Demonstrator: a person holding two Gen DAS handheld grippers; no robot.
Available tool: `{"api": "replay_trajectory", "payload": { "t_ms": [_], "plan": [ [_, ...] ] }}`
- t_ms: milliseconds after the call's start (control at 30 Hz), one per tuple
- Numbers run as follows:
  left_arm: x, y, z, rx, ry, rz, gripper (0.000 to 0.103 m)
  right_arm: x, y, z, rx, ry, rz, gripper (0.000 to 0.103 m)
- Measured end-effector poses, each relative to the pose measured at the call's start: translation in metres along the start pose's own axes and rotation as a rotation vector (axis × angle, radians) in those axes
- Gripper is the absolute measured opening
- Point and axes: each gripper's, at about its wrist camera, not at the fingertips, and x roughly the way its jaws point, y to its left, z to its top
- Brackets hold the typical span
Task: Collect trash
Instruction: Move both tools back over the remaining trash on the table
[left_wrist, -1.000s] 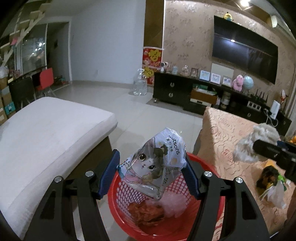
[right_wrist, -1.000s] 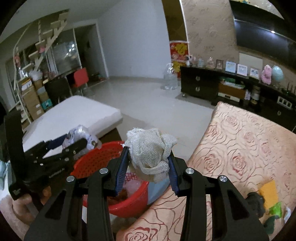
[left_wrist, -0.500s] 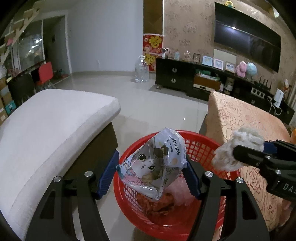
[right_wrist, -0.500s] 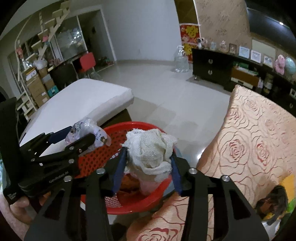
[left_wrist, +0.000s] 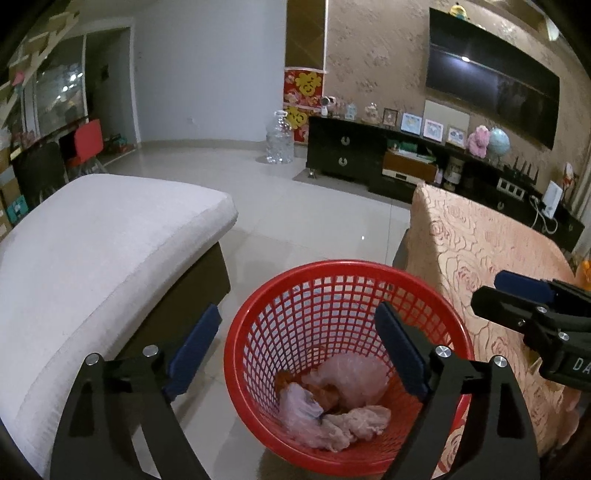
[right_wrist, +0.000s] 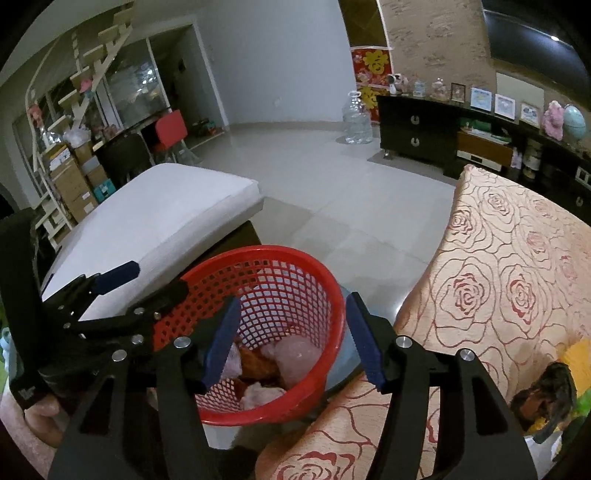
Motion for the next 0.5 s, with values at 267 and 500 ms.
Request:
{"api": "replay_trajectory", "payload": {
  "t_ms": [267, 500],
  "plan": [
    [-0.007, -0.003, 0.003, -0.016, -0.036, -0.014, 0.085, -0.016, -0.009, -0.004, 0.002, -0.038, -0.056, 0.062],
    [-0.012, -0.018, 0.005, 0.000, -0.059, -0.038, 0.085, -0.038, -0.022, -0.008, -0.007, -0.085, -0.147, 0.067]
  ]
}}
